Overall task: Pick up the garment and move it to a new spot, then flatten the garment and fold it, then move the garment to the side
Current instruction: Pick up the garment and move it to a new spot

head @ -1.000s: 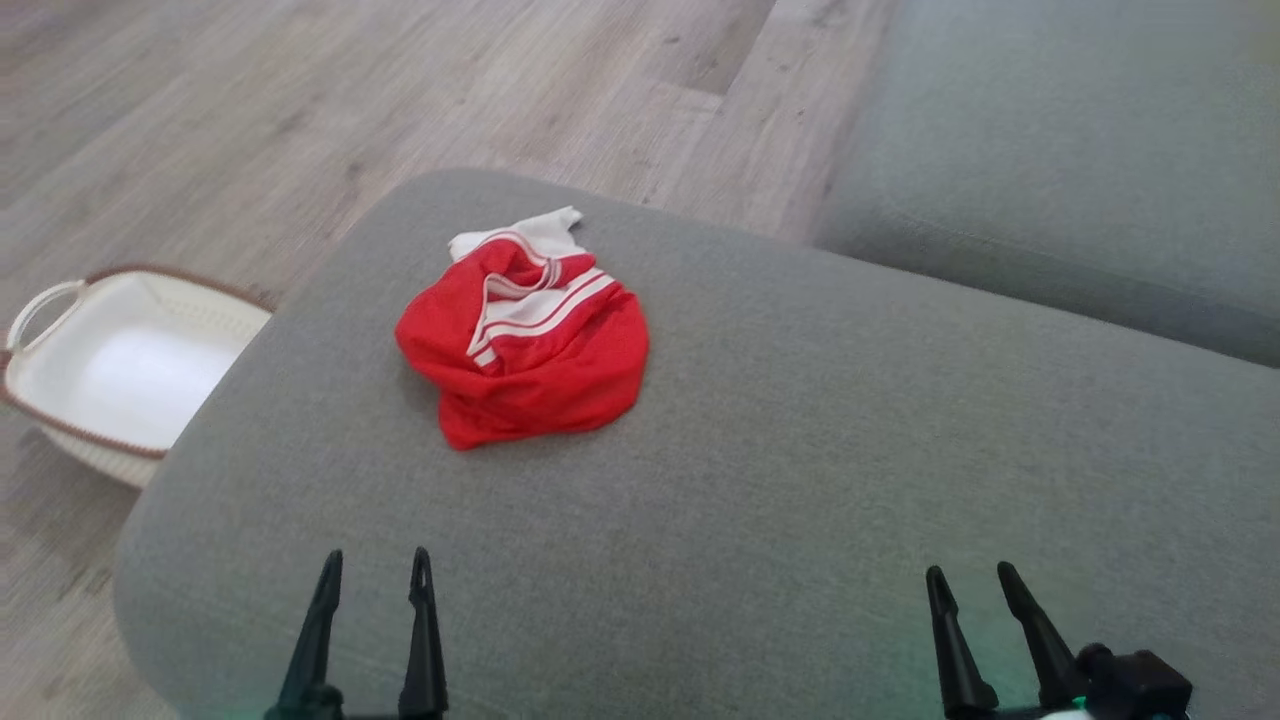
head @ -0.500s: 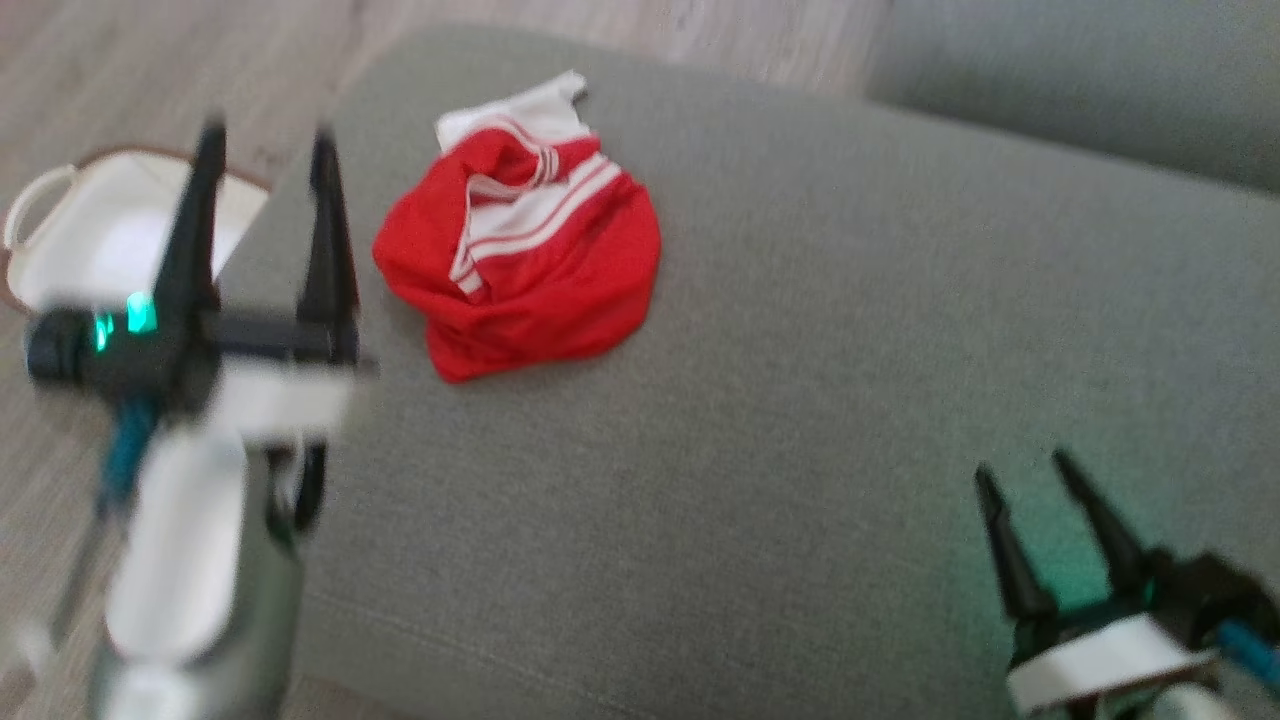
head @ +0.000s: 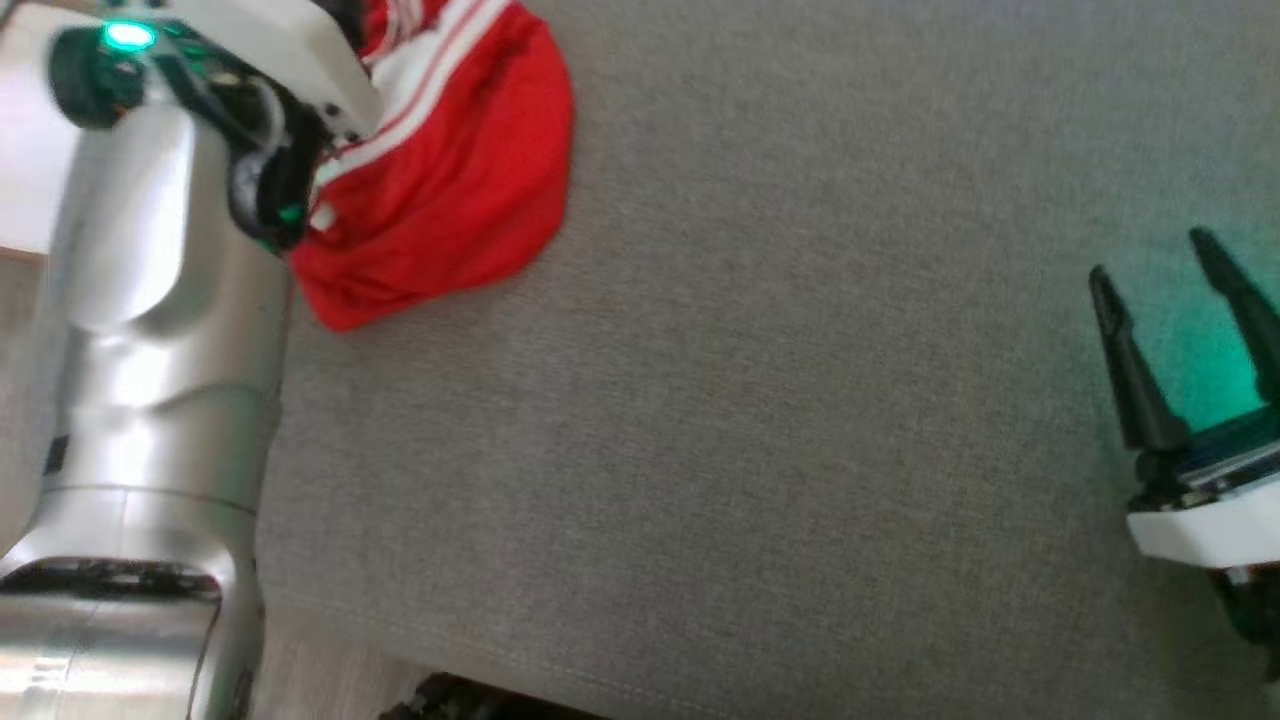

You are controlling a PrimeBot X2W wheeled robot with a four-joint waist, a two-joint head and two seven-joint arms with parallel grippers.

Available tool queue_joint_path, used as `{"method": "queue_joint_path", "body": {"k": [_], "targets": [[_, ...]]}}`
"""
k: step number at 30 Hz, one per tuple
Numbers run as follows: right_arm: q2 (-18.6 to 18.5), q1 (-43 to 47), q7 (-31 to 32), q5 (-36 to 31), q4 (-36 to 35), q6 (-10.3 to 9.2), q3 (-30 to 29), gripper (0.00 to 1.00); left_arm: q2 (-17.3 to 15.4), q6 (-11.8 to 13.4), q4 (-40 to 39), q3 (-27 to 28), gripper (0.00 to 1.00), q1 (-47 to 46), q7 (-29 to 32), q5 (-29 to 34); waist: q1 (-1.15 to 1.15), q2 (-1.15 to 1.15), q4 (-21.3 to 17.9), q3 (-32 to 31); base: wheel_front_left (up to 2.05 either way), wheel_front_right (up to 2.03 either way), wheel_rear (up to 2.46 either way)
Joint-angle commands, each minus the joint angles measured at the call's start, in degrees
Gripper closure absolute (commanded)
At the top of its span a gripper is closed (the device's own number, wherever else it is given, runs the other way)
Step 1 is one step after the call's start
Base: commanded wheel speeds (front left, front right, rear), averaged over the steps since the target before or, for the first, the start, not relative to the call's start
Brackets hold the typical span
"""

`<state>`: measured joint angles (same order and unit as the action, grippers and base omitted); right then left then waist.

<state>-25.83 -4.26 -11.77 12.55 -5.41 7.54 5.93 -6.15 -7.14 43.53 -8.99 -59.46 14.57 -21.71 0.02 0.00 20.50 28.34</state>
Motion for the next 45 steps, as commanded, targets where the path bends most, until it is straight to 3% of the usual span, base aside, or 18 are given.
{"method": "queue_joint_path", "body": {"k": [1,7,8,9,10,16,22,29,34,39,45], "targets": [[-1.65,0.3,0.47,0.25,-2.72,-0.05,0.3,0.0,-2.64,-0.21,0.36,0.86,0.0,-2.04,0.67,-0.2,-0.02,0.0,-1.77,3.93,0.0,0.0,0.0],[-2.75,0.88,2.64,0.22,-6.58,-0.05,-1.24,0.0,-3.17,-0.29,10.94,-2.64,0.0,-3.94,2.96,0.85,-0.02,0.0,-1.71,6.93,0.0,0.0,0.0],[-2.78,0.85,2.73,0.18,-6.78,-0.05,-1.35,0.0,-3.33,-0.3,11.9,-2.94,0.73,-4.15,1.83,1.08,-0.02,0.0,-1.71,7.18,0.0,0.0,0.0],[-2.78,0.85,2.73,0.18,-6.78,-0.05,-1.35,0.0,-3.33,-0.3,11.9,-2.94,0.73,-4.15,1.83,1.08,-0.02,0.0,-1.71,7.18,0.0,0.0,0.0],[-2.73,0.81,2.77,0.16,-6.88,-0.05,-1.43,0.0,-3.42,-0.3,12.56,-2.94,1.0,-4.38,0.06,1.03,-0.02,0.0,-1.71,7.33,0.0,0.0,0.0],[-0.95,0.07,1.3,0.23,-4.75,-0.05,-0.3,0.0,-5.26,-0.33,13.98,-4.41,1.0,-7.09,-12.2,1.72,-0.02,0.0,-2.34,4.01,0.0,0.0,0.0],[3.56,-1.86,-1.61,0.69,0.72,-0.05,3.0,0.0,-7.7,-0.34,12.36,-8.9,1.0,-10.5,-17.98,2.09,-0.02,0.0,-5.93,-4.84,0.0,0.0,0.0],[10.33,-2.55,-3.14,1.66,7.19,-0.05,5.9,0.0,-9.48,-0.34,5.24,-17.02,1.0,-14.11,-17.66,0.03,-0.02,0.0,-12.99,-14.9,0.0,0.0,0.0],[14.39,-2.37,-3.2,2.37,7.23,-0.05,6.73,0.0,-10.4,-0.35,-1.39,-21.76,1.0,-15.43,-15.8,-3.55,-0.02,0.0,-19.73,-19.78,0.0,0.0,0.0],[16.62,-1.88,-3.21,2.33,7.0,-0.05,6.99,0.0,-10.54,-0.35,-7.41,-24.57,1.0,-14.75,-14.11,-7.96,-0.02,0.0,-26.81,-23.01,0.0,0.0,0.0],[17.83,-0.66,-3.22,2.15,6.52,-0.05,6.97,0.0,-8.46,-0.35,-12.66,-27.18,1.0,-10.98,-12.93,-13.32,-0.02,0.0,-32.77,-23.45,0.0,0.0,0.0]]}}
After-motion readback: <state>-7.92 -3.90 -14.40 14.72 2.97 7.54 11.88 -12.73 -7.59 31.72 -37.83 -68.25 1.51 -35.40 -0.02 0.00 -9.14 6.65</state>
